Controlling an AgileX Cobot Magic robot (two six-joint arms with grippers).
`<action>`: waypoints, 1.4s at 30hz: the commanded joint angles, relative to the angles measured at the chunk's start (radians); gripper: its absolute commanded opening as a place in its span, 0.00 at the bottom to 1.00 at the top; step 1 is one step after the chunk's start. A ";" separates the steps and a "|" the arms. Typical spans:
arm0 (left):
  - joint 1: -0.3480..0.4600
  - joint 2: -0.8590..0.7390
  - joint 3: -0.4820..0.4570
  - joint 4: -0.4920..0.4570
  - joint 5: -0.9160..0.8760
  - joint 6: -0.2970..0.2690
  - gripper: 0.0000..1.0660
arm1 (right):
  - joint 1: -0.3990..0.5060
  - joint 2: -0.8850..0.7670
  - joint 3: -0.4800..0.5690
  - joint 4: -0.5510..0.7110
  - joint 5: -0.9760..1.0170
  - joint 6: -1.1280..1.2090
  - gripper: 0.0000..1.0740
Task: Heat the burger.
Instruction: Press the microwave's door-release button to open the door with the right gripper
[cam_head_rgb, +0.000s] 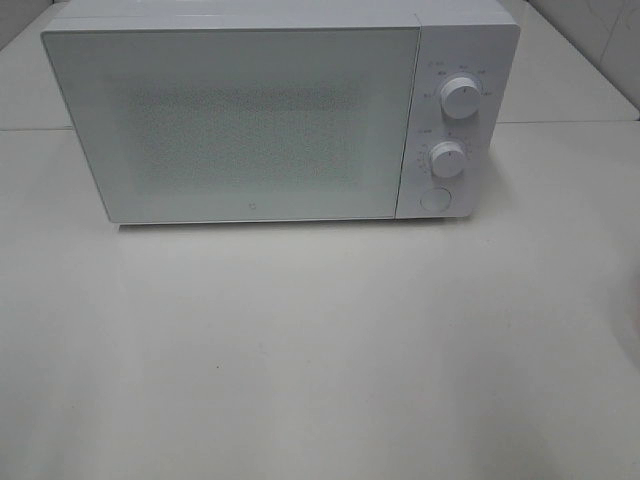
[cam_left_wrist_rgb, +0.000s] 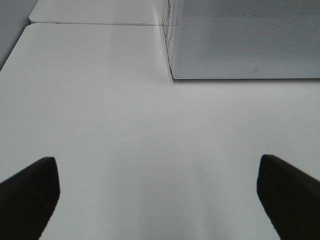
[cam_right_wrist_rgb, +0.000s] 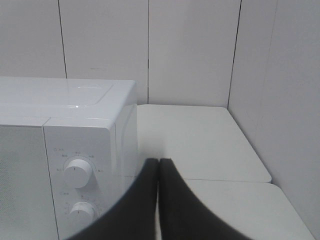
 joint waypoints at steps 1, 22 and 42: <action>0.002 -0.003 0.002 -0.003 -0.003 -0.007 0.98 | -0.006 0.129 0.035 -0.010 -0.164 0.004 0.00; 0.002 -0.003 0.002 -0.003 -0.003 -0.007 0.98 | -0.006 0.672 0.106 -0.104 -0.647 0.119 0.00; 0.002 -0.003 0.002 -0.003 -0.003 -0.007 0.98 | 0.025 0.788 0.106 -0.182 -0.646 0.236 0.00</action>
